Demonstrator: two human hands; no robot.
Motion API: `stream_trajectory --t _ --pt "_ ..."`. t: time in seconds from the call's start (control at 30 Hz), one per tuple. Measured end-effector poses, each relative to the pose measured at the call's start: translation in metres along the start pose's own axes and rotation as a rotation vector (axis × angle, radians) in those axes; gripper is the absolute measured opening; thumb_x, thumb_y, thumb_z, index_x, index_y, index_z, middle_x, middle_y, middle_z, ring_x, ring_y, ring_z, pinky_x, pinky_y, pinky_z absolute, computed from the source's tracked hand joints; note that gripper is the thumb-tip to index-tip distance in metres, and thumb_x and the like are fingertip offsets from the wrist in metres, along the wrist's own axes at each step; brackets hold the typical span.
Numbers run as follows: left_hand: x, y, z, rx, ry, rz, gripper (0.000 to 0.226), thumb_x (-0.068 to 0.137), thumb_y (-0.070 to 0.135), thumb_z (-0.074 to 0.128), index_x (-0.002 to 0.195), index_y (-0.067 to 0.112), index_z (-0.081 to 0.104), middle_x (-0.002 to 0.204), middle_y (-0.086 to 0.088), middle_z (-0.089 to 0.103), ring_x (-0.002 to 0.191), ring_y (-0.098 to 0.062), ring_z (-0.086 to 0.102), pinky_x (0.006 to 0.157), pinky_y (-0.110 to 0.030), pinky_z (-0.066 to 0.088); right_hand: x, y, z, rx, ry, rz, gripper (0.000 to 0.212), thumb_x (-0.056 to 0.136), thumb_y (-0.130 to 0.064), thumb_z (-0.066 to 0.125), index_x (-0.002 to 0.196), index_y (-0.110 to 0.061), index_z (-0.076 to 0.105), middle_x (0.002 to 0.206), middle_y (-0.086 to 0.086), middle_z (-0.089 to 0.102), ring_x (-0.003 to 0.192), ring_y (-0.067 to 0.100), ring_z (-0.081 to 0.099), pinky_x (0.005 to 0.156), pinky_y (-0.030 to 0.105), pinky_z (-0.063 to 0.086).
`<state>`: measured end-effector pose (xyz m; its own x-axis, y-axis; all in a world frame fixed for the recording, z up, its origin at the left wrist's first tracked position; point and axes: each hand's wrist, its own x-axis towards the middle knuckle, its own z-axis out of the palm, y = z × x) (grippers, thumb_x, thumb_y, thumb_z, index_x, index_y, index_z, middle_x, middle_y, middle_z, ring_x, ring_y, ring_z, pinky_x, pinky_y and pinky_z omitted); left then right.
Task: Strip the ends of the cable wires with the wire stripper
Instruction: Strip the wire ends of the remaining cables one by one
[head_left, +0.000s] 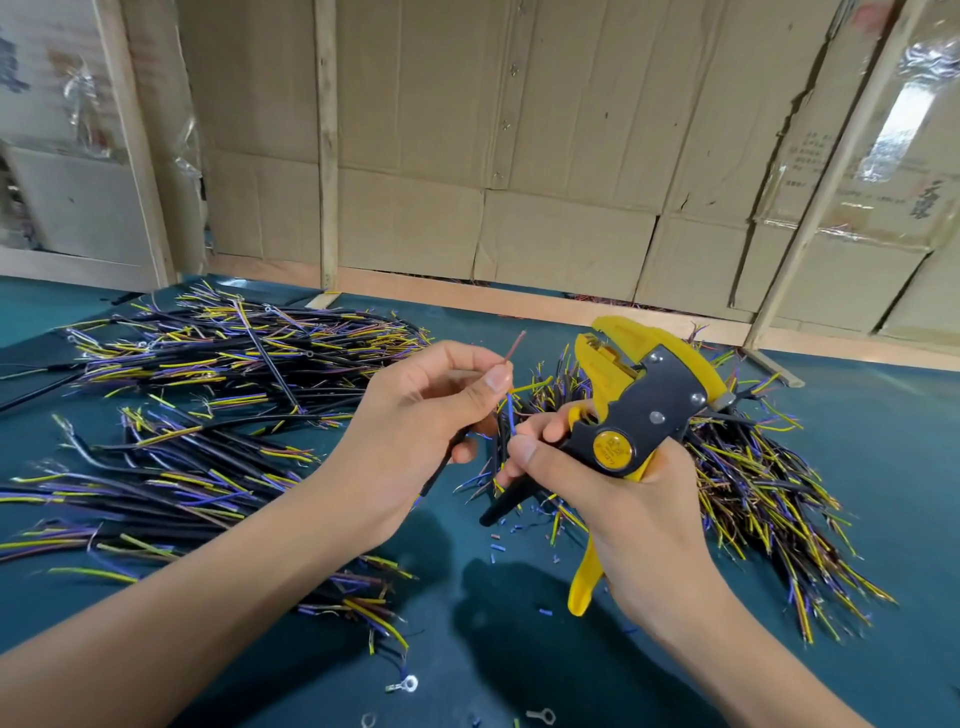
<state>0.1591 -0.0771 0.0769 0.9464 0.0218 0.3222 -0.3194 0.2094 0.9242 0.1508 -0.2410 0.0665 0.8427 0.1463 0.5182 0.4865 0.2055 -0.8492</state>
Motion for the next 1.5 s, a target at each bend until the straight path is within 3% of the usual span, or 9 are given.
stream_trajectory --t 0.1,0.27,0.37,0.6,0.9,1.1,1.33,1.4,1.5 --pt "0.000 0.001 0.000 0.023 0.028 0.035 0.021 0.077 0.030 0.071 0.091 0.014 0.069 0.072 0.000 0.060 0.060 -0.013 0.050 0.048 -0.022 0.035 -0.001 0.002 0.002 0.012 -0.026 0.022 0.014 0.082 -0.005 0.074 0.074 -0.010 0.064 0.074 0.018 0.067 0.064 0.037 0.066 0.073 0.050 0.060" --pt "0.004 0.008 -0.003 0.042 0.114 0.210 0.007 0.080 0.030 0.071 0.084 0.024 0.071 0.073 -0.001 0.061 0.053 -0.011 0.045 0.044 -0.017 0.034 0.000 -0.002 -0.001 0.161 -0.155 0.269 0.022 0.086 -0.018 0.075 0.068 -0.008 0.067 0.065 0.022 0.060 0.058 0.038 0.062 0.068 0.059 0.058" --pt "0.005 0.011 -0.006 0.084 0.147 0.293 0.006 0.086 0.027 0.074 0.082 0.029 0.071 0.071 0.001 0.062 0.053 -0.012 0.044 0.046 -0.016 0.035 -0.001 -0.003 -0.001 0.096 -0.234 0.344 0.025 0.084 -0.021 0.076 0.069 -0.003 0.068 0.066 0.024 0.062 0.059 0.038 0.064 0.064 0.051 0.059" --pt "0.004 0.013 -0.006 -0.112 0.133 0.231 0.006 0.083 0.027 0.074 0.085 0.023 0.071 0.073 0.000 0.057 0.059 -0.016 0.040 0.045 -0.021 0.030 -0.004 0.001 0.001 0.100 -0.216 0.323 0.022 0.084 -0.020 0.076 0.071 -0.004 0.069 0.068 0.025 0.063 0.062 0.042 0.066 0.067 0.057 0.059" --pt "-0.003 0.009 0.004 0.034 0.164 0.328 0.006 0.085 0.030 0.068 0.081 0.033 0.070 0.071 0.004 0.061 0.055 -0.012 0.045 0.048 -0.017 0.038 -0.007 0.003 0.001 0.074 -0.254 0.238 0.026 0.087 -0.026 0.074 0.070 -0.006 0.068 0.067 0.021 0.067 0.063 0.045 0.068 0.072 0.068 0.054" --pt "-0.006 0.008 0.007 0.070 0.148 0.372 0.008 0.090 0.024 0.069 0.084 0.029 0.069 0.070 0.004 0.060 0.057 -0.014 0.045 0.050 -0.018 0.038 -0.005 0.004 -0.001 0.087 -0.221 0.272 0.029 0.082 -0.022 0.074 0.065 -0.002 0.062 0.059 0.023 0.060 0.054 0.042 0.064 0.066 0.060 0.056" --pt "-0.006 0.008 0.012 0.055 0.128 0.382 0.008 0.084 0.022 0.069 0.080 0.029 0.070 0.070 0.003 0.063 0.052 -0.010 0.045 0.049 -0.015 0.037 -0.009 0.006 0.003 0.154 -0.072 0.317 0.034 0.058 -0.023 0.072 0.048 -0.002 0.047 0.042 0.013 0.041 0.033 0.028 0.041 0.045 0.036 0.047" --pt "-0.007 0.007 0.009 0.182 0.178 0.427 0.011 0.086 0.022 0.069 0.082 0.033 0.068 0.074 0.003 0.066 0.054 -0.012 0.048 0.051 -0.019 0.040 -0.007 0.008 0.003 0.182 -0.122 0.324 0.031 0.063 -0.022 0.073 0.050 -0.004 0.052 0.045 0.015 0.045 0.037 0.030 0.047 0.047 0.043 0.049" --pt "-0.003 0.005 -0.001 0.452 0.285 0.534 0.014 0.092 0.022 0.067 0.088 0.036 0.065 0.079 0.011 0.066 0.061 -0.015 0.054 0.057 -0.026 0.044 -0.002 0.008 -0.002 0.284 -0.214 0.299 0.021 0.079 -0.016 0.071 0.064 -0.005 0.062 0.059 0.020 0.059 0.054 0.038 0.061 0.070 0.070 0.050"
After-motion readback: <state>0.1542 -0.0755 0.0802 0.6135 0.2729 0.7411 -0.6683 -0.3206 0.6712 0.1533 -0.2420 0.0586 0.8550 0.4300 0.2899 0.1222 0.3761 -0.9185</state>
